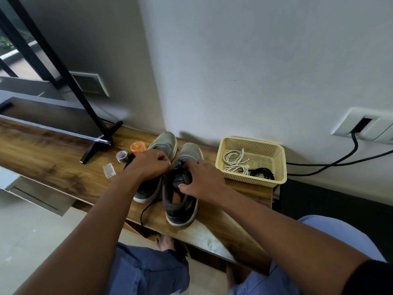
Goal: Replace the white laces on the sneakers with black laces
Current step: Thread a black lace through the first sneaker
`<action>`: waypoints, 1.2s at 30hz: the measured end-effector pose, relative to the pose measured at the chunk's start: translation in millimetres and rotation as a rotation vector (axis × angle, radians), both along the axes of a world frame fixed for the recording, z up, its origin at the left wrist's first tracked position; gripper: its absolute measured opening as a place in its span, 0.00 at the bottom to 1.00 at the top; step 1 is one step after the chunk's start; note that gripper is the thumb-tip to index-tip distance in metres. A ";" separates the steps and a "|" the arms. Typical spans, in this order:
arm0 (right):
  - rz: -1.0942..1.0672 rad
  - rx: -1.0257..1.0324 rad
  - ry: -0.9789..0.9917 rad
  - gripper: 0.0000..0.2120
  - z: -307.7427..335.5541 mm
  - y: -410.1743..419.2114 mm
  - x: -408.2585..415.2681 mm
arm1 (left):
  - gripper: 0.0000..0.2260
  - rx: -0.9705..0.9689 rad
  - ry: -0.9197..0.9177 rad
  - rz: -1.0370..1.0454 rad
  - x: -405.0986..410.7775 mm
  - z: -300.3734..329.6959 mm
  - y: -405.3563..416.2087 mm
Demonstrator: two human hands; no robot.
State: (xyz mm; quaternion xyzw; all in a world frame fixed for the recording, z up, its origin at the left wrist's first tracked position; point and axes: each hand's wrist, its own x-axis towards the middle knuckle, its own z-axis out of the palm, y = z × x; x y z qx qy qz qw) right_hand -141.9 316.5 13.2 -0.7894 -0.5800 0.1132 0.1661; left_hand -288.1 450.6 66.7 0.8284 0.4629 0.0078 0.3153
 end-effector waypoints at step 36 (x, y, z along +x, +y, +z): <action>-0.059 -0.114 0.047 0.39 2.9 -0.3 -5.2 | 0.09 -0.067 0.164 -0.179 -6.1 9.7 -7.3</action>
